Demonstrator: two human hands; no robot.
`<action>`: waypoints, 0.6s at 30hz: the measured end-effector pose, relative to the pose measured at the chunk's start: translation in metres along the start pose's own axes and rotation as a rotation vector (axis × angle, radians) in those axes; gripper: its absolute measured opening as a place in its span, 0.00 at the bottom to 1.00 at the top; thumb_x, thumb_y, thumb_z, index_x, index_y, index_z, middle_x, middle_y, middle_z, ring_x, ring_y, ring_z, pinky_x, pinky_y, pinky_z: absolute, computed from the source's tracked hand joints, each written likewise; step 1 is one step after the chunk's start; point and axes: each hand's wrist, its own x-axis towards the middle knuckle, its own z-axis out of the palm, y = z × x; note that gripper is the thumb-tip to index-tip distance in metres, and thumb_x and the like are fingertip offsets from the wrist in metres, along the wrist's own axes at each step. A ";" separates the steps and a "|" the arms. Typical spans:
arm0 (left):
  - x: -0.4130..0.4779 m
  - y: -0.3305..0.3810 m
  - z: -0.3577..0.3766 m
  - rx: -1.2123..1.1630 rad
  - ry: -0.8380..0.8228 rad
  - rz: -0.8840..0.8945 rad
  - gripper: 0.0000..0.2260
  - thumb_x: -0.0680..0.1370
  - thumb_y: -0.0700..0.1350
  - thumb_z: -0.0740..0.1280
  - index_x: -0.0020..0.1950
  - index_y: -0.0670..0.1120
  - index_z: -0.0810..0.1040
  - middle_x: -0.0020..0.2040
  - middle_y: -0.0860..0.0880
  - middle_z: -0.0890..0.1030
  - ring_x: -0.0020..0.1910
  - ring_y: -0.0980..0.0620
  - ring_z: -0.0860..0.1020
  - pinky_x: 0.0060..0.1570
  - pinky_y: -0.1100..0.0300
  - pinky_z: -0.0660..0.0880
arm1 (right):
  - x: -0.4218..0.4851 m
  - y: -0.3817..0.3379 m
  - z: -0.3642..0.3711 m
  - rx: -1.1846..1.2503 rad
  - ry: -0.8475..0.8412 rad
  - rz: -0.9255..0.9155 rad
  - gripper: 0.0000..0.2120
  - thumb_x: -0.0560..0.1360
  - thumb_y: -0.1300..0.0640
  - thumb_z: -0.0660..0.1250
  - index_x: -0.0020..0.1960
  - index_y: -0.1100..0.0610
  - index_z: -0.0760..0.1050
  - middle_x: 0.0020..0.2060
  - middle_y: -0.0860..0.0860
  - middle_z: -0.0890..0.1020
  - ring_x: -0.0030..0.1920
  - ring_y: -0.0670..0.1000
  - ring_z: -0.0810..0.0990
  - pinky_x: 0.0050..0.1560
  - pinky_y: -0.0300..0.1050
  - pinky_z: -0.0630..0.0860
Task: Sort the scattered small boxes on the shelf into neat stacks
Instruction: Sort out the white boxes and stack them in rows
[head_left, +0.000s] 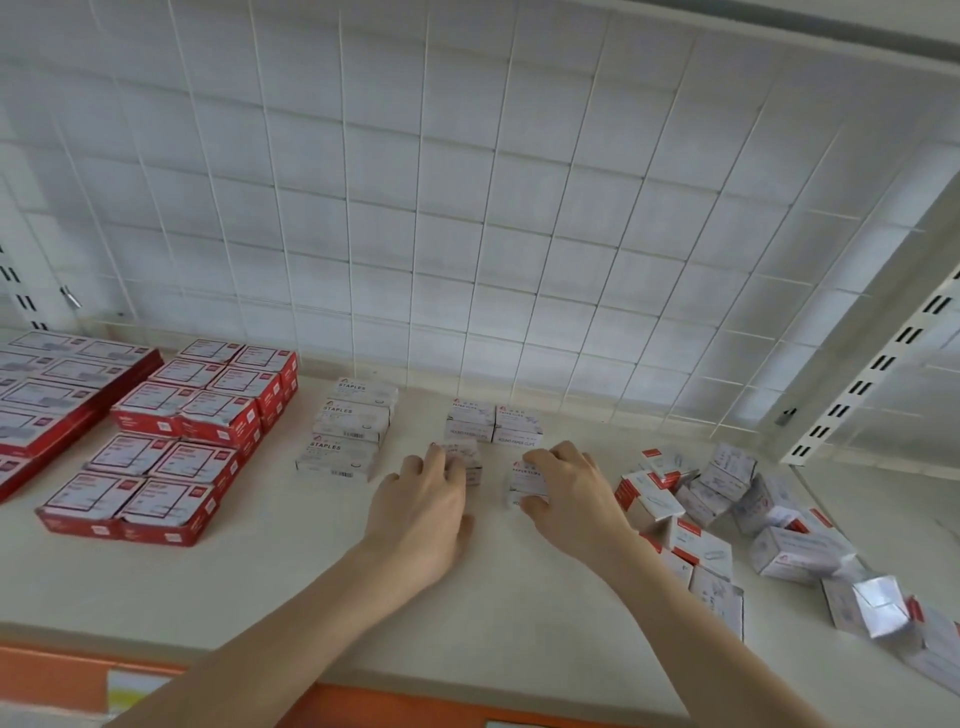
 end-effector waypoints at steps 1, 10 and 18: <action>0.000 0.000 -0.001 -0.004 0.013 0.018 0.22 0.79 0.52 0.58 0.69 0.44 0.61 0.67 0.45 0.63 0.62 0.45 0.68 0.55 0.55 0.69 | 0.000 0.000 0.000 -0.004 -0.002 -0.002 0.22 0.76 0.56 0.62 0.69 0.55 0.63 0.61 0.55 0.68 0.60 0.56 0.67 0.59 0.44 0.68; 0.016 -0.007 0.005 -0.080 0.021 0.108 0.24 0.78 0.53 0.58 0.71 0.46 0.59 0.71 0.47 0.59 0.65 0.45 0.65 0.56 0.55 0.69 | -0.001 0.001 -0.004 -0.029 -0.010 0.009 0.21 0.76 0.55 0.62 0.67 0.55 0.64 0.59 0.55 0.68 0.59 0.55 0.69 0.55 0.45 0.72; 0.011 -0.002 0.011 -0.037 0.007 0.117 0.26 0.77 0.56 0.55 0.74 0.50 0.60 0.72 0.39 0.60 0.66 0.41 0.65 0.57 0.51 0.68 | -0.002 0.001 -0.003 -0.044 -0.002 0.016 0.20 0.76 0.54 0.62 0.66 0.56 0.65 0.59 0.54 0.68 0.60 0.55 0.69 0.55 0.46 0.72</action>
